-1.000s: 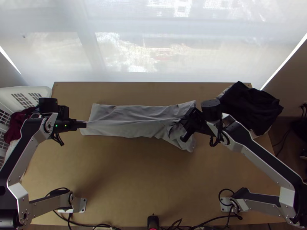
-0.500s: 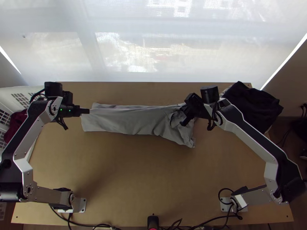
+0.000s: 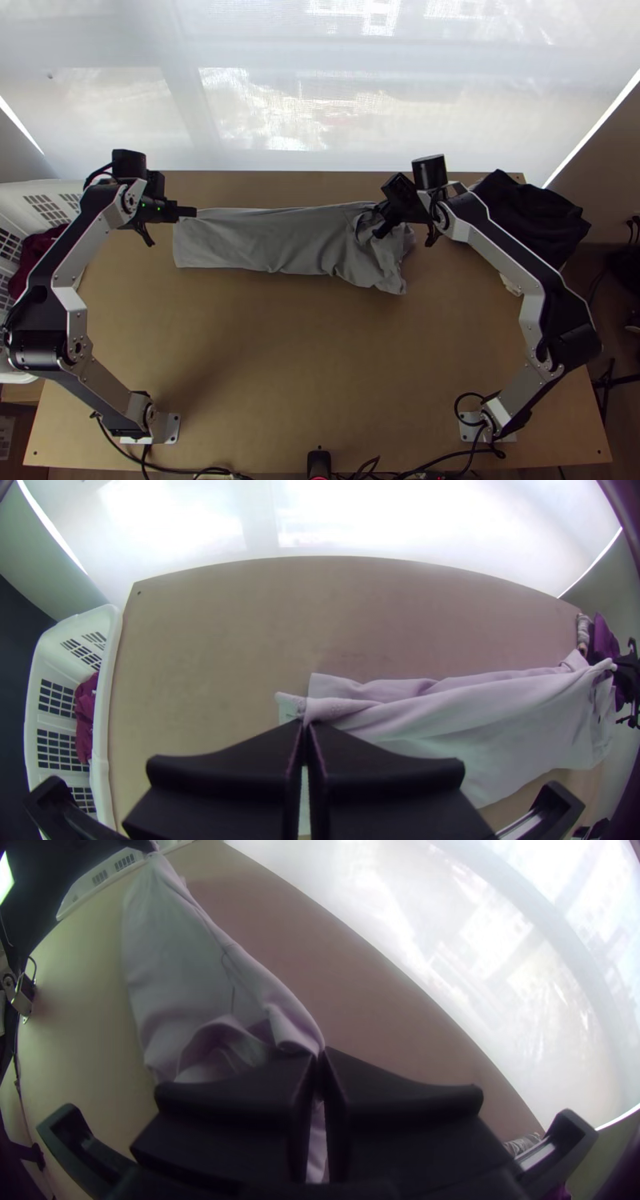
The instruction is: Fold the t-shirt
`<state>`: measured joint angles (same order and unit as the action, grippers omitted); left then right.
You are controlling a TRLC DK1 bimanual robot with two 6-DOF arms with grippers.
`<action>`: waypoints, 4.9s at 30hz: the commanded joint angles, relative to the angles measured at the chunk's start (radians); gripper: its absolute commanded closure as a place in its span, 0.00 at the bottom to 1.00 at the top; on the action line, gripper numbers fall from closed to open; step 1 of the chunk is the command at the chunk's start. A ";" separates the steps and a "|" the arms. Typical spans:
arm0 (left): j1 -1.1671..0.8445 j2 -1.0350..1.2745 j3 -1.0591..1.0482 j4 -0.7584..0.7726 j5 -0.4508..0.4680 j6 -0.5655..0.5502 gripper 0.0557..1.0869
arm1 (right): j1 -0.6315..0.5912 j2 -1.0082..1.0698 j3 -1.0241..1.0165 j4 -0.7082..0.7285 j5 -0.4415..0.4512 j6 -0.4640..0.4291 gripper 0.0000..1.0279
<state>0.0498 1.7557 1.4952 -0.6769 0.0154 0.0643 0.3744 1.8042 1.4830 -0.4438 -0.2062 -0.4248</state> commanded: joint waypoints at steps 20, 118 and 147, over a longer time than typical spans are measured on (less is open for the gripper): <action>-0.067 0.295 0.160 0.023 -0.028 0.000 0.97 | -0.080 0.342 0.186 -0.022 0.033 0.018 0.78; -0.401 0.165 0.451 -0.240 0.377 -0.080 0.97 | 0.104 -0.149 -0.059 -0.217 0.062 0.219 0.05; -0.780 0.350 0.652 0.142 0.414 -0.230 0.97 | -0.200 -0.640 -0.193 -0.509 0.083 0.230 0.05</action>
<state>-0.6521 2.0254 2.0747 -0.5793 0.4301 -0.1490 0.1928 1.2270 1.3319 -0.9264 -0.1417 -0.2089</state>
